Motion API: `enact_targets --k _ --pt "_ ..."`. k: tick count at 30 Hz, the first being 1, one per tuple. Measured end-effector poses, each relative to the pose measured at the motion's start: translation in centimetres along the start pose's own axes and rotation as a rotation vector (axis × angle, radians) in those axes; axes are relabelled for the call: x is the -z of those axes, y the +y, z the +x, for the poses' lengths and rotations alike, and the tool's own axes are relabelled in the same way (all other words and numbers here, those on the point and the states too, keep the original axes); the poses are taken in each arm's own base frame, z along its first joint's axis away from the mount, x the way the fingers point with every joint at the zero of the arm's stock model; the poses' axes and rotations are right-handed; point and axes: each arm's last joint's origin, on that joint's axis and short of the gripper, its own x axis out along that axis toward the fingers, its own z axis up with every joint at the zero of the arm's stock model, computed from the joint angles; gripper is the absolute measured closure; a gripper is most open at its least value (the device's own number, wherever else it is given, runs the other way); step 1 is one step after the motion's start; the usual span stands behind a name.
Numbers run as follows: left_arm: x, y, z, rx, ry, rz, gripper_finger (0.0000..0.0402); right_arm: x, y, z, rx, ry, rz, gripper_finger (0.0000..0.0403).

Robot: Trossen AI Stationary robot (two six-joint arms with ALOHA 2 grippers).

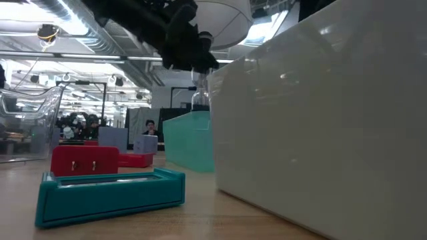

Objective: Pick & Place Office items
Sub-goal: Put the blue hourglass into the green bin

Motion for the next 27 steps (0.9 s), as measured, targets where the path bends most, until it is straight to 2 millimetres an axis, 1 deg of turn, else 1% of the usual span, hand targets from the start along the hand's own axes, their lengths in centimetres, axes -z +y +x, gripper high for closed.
enact_targets --k 8,11,15,17,22,27 --pt "0.2 -1.3 -0.2 0.053 0.001 -0.019 0.0193 0.0 0.0 0.0 -0.002 0.002 0.0 0.0112" --pt "1.0 -1.8 0.5 0.057 0.04 -0.027 0.0193 0.0 0.0 0.0 -0.002 0.002 0.0 0.0112" --pt "2.7 -2.4 2.5 0.05 0.074 -0.026 0.0193 0.0 0.0 0.0 -0.002 0.002 0.001 0.0112" --pt "3.1 -2.5 3.3 0.049 0.063 -0.033 0.0193 0.0 0.0 0.0 -0.002 0.002 0.001 0.0112" --pt "3.8 -2.1 4.4 0.018 0.073 -0.038 0.0193 0.1 0.1 0.0 -0.023 0.015 0.001 0.0112" --pt "4.4 -2.2 4.8 -0.009 0.091 -0.053 0.0192 0.1 0.1 0.0 -0.031 0.021 0.009 0.0112"
